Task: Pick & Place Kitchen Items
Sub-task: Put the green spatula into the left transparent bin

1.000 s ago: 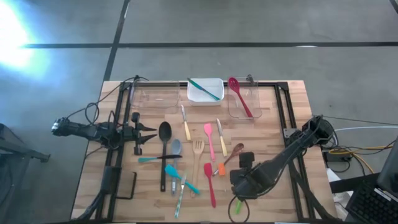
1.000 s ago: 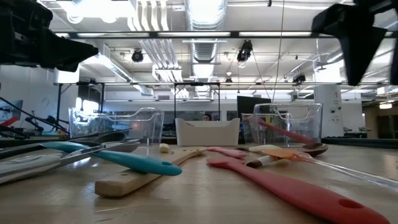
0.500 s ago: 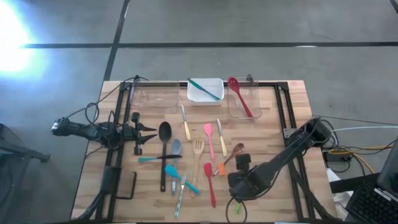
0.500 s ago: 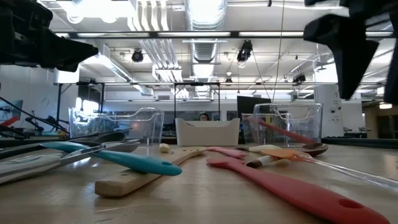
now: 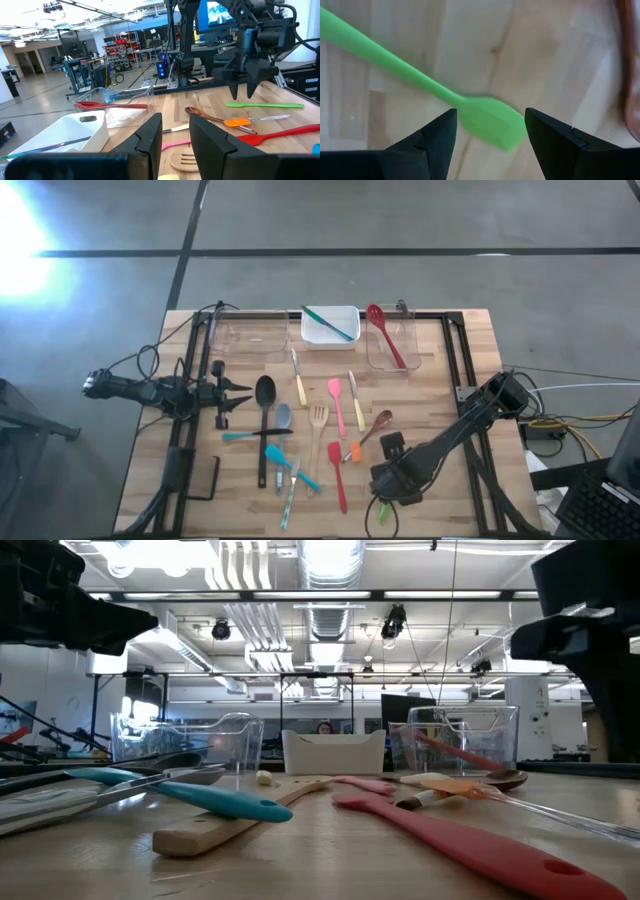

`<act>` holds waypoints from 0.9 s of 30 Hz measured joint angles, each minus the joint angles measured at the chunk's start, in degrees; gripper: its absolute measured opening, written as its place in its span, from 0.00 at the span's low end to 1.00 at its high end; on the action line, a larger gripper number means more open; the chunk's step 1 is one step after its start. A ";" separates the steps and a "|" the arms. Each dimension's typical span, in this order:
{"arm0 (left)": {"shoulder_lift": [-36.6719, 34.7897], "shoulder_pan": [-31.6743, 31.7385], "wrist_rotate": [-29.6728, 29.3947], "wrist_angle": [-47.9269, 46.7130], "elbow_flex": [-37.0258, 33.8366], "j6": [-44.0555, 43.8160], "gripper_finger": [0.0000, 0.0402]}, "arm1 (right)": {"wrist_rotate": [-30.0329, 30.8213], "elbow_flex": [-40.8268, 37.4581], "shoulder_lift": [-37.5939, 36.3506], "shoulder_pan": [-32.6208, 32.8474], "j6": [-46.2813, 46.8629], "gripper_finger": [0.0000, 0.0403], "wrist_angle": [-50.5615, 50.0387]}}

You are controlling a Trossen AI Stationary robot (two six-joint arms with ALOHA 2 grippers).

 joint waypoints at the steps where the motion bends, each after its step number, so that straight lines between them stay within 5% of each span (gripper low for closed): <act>1: 0.02 0.01 0.00 -0.01 0.00 0.00 0.25 | -0.30 -0.70 -0.09 0.01 -0.24 0.56 0.70; 22: 0.04 -0.01 0.00 -0.01 0.00 0.17 0.25 | -2.20 -13.96 -1.75 -0.15 3.53 0.56 14.45; 27: 0.04 0.00 0.01 -0.01 0.00 0.17 0.25 | -1.96 -13.98 -1.75 -0.15 5.94 0.49 14.64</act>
